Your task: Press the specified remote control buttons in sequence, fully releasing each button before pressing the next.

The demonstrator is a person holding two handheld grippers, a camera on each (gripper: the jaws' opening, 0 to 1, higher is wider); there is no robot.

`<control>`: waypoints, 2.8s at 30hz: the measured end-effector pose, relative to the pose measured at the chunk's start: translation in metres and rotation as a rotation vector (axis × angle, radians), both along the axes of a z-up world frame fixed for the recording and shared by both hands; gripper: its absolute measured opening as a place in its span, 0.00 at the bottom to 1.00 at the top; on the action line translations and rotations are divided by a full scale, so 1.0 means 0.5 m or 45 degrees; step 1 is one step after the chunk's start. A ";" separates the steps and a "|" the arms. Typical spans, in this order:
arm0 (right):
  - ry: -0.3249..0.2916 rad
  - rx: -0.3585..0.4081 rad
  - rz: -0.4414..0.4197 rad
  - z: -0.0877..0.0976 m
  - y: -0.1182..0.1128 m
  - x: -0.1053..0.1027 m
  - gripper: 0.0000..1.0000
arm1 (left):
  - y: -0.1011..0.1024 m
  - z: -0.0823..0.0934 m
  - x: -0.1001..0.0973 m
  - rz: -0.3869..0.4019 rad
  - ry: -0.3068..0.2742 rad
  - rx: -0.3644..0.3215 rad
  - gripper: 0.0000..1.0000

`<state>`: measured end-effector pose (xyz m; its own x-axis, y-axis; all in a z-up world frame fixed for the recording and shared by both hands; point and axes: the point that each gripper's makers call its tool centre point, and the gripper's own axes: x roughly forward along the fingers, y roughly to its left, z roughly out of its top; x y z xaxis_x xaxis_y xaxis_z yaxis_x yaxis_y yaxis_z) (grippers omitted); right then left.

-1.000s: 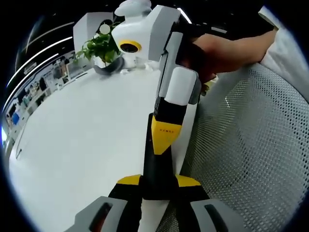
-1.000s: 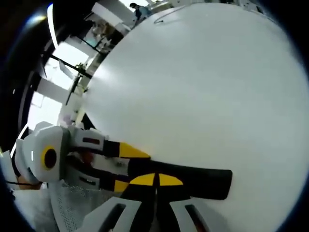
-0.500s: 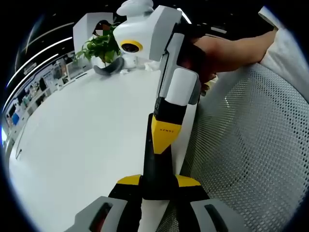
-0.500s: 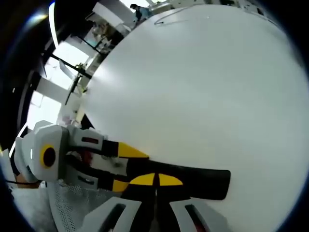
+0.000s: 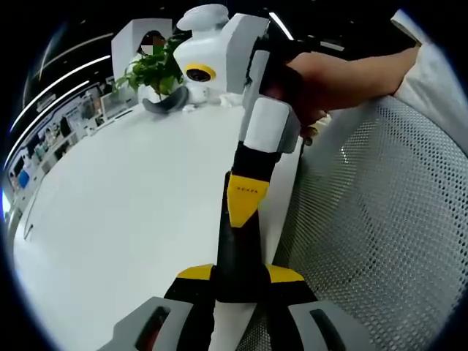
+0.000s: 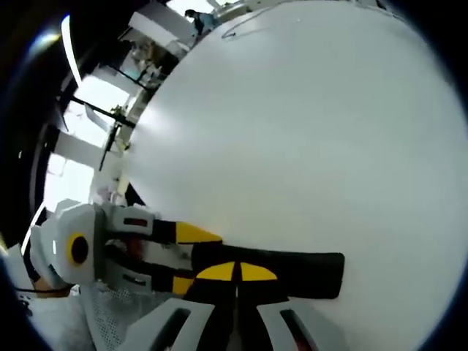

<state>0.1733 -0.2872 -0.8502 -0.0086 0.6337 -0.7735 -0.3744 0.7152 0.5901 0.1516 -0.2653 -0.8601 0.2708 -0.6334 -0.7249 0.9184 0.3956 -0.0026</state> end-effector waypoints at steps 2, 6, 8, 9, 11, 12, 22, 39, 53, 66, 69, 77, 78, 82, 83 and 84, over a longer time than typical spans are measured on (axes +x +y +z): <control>0.024 0.031 -0.032 0.004 -0.004 0.002 0.00 | 0.000 0.000 0.000 -0.001 0.000 0.000 0.25; 0.037 0.098 -0.034 0.018 0.012 -0.003 0.00 | 0.000 0.001 -0.001 -0.002 0.000 -0.001 0.25; 0.039 0.098 0.012 0.015 0.024 -0.013 0.00 | 0.000 0.001 -0.001 -0.002 0.000 0.000 0.25; 0.045 0.097 0.034 0.014 0.028 -0.018 0.00 | 0.000 0.001 0.000 -0.002 0.000 0.001 0.25; 0.040 0.082 0.061 0.011 0.035 -0.025 0.00 | 0.000 0.000 0.000 -0.002 0.000 0.000 0.25; 0.033 0.060 0.078 0.006 0.033 -0.026 0.00 | 0.000 0.000 0.000 -0.001 0.000 0.001 0.25; -0.048 0.001 0.120 -0.003 0.029 -0.023 0.00 | 0.000 0.000 0.000 0.003 0.003 0.000 0.25; -0.083 -0.009 0.112 0.004 0.021 -0.015 0.00 | -0.001 0.000 0.000 0.029 0.015 0.024 0.25; -0.719 0.287 -0.150 0.201 -0.013 0.091 0.00 | 0.001 -0.001 0.000 0.045 0.021 0.044 0.25; -1.235 0.232 -0.439 0.337 -0.147 0.125 0.49 | 0.002 0.000 0.001 0.046 0.027 0.059 0.25; -1.337 0.186 -0.491 0.347 -0.171 0.124 0.71 | 0.003 0.000 0.001 0.050 0.031 0.065 0.25; -1.343 0.117 -0.543 0.329 -0.199 0.106 0.84 | 0.015 0.000 0.001 0.030 0.042 0.092 0.24; -1.365 0.092 -0.549 0.328 -0.204 0.107 0.88 | 0.016 0.001 0.002 0.026 0.042 0.095 0.24; -1.385 0.032 -0.589 0.321 -0.218 0.113 0.98 | 0.018 0.001 0.002 0.021 0.043 0.107 0.24; -1.390 0.027 -0.597 0.320 -0.220 0.116 0.99 | 0.018 0.001 0.002 0.021 0.044 0.108 0.24; -1.403 -0.005 -0.625 0.318 -0.230 0.120 0.99 | 0.019 0.001 0.001 0.022 0.044 0.111 0.24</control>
